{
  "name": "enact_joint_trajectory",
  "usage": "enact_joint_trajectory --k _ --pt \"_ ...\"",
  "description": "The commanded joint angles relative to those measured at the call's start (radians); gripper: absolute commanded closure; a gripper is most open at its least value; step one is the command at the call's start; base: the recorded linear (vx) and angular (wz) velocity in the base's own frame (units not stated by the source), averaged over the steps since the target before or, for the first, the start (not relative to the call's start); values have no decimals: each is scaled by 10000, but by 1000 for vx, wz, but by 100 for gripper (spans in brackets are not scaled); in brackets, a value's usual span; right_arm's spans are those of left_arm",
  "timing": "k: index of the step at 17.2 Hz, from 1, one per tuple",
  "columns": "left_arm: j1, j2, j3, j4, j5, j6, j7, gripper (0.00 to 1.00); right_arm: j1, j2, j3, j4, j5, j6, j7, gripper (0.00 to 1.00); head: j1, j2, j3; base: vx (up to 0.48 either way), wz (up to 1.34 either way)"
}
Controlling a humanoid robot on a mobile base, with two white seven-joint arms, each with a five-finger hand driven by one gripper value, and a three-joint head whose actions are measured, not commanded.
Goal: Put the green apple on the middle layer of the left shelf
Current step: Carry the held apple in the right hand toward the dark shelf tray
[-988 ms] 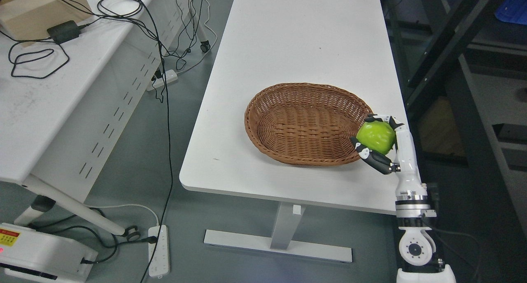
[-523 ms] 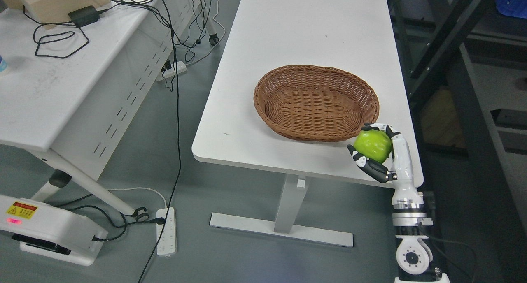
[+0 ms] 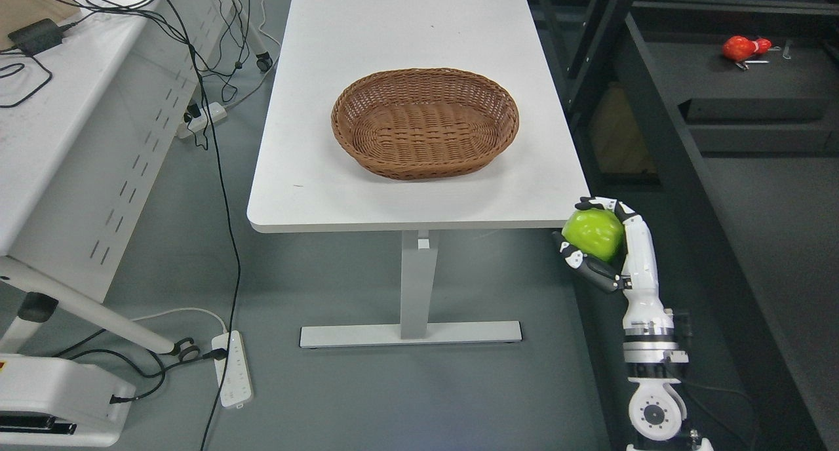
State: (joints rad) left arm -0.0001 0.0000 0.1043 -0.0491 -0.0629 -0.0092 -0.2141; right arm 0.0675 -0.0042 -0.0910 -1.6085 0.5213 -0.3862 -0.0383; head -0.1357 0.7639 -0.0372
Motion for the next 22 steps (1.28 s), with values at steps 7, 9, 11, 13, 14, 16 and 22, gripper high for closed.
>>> enact_joint_trajectory --k 7,9,11,13,14,16,22 --pt "93 175 0 0 0 -15 8 0 15 -132 81 -22 3 27 -32 100 0 0 0 -201 -49" --pt "93 175 0 0 0 0 -7 0 15 -132 81 -22 3 27 -32 100 0 0 0 -236 74" --pt "93 175 0 0 0 0 8 0 15 -132 81 -22 3 43 -32 100 0 0 0 -244 87" --pt "93 175 0 0 0 0 8 0 15 -132 66 -22 3 43 -47 100 0 0 0 -260 86" --pt "93 175 0 0 0 0 8 0 45 -132 51 -22 3 58 -47 100 0 0 0 -246 85" --pt "93 175 0 0 0 -15 8 0 122 -132 35 -7 3 58 -78 100 0 0 0 -251 73" --pt "93 175 0 0 0 0 -7 0 352 -132 128 -22 3 226 -139 100 0 0 0 -239 -73"
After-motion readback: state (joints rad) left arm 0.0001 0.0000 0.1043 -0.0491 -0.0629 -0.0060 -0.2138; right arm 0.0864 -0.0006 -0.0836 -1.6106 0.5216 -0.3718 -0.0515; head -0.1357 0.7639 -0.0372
